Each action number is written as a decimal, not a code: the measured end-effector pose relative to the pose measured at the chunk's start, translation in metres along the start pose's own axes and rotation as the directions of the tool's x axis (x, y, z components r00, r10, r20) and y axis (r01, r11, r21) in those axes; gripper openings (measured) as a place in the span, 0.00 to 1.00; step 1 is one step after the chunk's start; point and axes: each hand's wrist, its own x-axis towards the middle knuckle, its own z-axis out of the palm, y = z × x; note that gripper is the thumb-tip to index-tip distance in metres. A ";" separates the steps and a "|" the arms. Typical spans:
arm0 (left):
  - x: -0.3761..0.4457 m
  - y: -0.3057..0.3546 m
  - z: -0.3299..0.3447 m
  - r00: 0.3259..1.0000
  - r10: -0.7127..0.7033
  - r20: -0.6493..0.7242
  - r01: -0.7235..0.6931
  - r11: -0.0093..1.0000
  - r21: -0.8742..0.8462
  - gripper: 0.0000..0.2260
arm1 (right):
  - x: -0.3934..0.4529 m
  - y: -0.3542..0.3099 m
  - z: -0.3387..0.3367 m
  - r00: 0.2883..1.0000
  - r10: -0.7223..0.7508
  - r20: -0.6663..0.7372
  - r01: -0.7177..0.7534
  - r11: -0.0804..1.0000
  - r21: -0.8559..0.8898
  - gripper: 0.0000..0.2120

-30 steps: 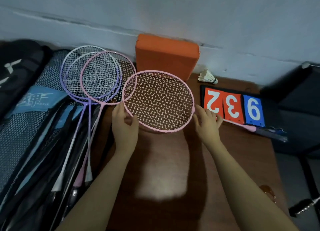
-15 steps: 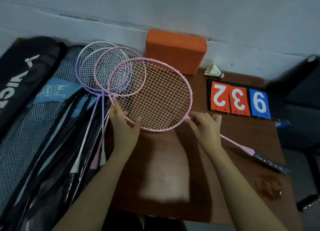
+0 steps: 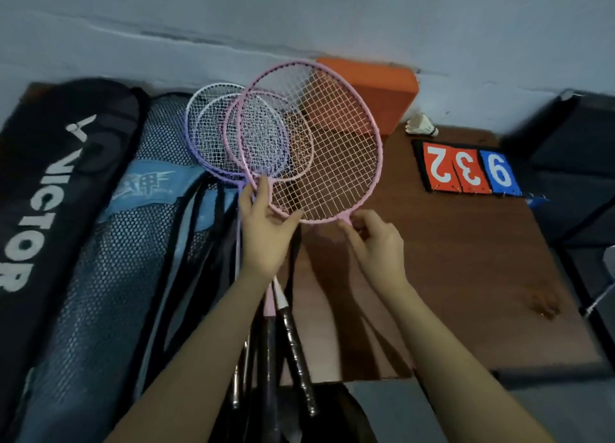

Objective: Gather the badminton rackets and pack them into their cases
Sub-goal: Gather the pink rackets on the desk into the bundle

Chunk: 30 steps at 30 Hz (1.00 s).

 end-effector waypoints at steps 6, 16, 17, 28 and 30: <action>0.048 -0.010 -0.053 0.992 0.060 0.113 -0.074 0.989 0.125 0.34 | -0.009 -0.043 0.049 0.956 0.243 0.167 -0.267 0.953 0.143 0.11; 0.082 -0.030 -0.064 0.979 0.085 0.184 -0.117 0.979 0.170 0.31 | -0.072 -0.051 0.077 0.832 0.403 0.381 -0.441 0.897 0.013 0.20; 0.083 -0.032 -0.066 0.981 0.077 0.179 -0.111 0.976 0.187 0.31 | -0.071 -0.051 0.081 0.830 0.422 0.364 -0.457 0.890 0.010 0.19; 0.077 -0.053 -0.075 0.939 0.190 0.285 -0.315 0.808 0.499 0.28 | -0.037 -0.068 0.105 0.957 0.251 0.146 -0.270 0.955 0.125 0.15; 0.076 -0.054 -0.074 0.940 0.230 0.251 -0.334 0.765 0.550 0.24 | -0.022 -0.074 0.112 0.969 0.230 0.091 -0.241 0.959 0.147 0.15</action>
